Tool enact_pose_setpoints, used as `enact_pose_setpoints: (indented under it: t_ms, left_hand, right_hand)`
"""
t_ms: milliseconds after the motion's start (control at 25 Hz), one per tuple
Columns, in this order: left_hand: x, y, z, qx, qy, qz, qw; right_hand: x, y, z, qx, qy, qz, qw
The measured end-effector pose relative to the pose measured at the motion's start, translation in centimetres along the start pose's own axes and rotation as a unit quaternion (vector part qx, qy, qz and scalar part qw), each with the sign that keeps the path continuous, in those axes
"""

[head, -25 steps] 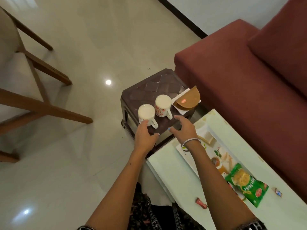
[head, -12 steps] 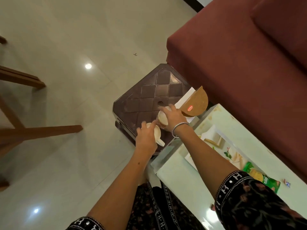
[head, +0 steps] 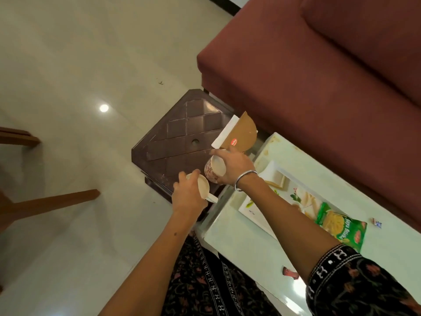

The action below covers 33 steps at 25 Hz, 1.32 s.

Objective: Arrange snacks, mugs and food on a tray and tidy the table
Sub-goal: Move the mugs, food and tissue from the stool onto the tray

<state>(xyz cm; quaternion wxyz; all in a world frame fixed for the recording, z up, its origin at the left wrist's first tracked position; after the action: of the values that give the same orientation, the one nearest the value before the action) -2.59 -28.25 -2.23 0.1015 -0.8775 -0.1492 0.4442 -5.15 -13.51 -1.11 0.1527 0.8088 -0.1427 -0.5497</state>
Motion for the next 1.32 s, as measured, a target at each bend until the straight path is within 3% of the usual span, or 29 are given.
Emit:
enact_pose_setpoints:
  t_ms: [400,760,960,1320]
  left_hand:
    - [14.5,-10.0,-11.0,0.048,0.019,0.006,0.999]
    - [28.0,-16.9,-8.9,0.06,0.048,0.036,0.996]
    - [30.9,-19.0,-8.0,0.07,0.039,0.049,0.996]
    - [32.5,-20.3,-9.1,0.071,0.029,0.077,0.994]
  right_hand:
    - [-1.3,-14.3,-15.4,0.025,0.012,-0.061,0.998]
    - [5.8,-29.5,-18.5,0.049,0.016,-0.054,0.997]
    - [7.2,-33.2,-19.1,0.053,-0.01,-0.045,0.998]
    - [7.0,-33.1,-18.8,0.028,-0.018,-0.037,0.999]
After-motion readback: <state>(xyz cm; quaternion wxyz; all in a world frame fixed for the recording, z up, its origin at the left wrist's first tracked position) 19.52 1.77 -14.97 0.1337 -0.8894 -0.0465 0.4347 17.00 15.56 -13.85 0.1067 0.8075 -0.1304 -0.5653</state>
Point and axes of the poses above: each hand's wrist, its own z-axis towards the middle knuckle, its own x-axis out of the palm, y = z × x, the point moved 9 cm from there along z, towards the middle knuckle, and after that the axes turned 11 degrees about -x, right-handed, at the moved point
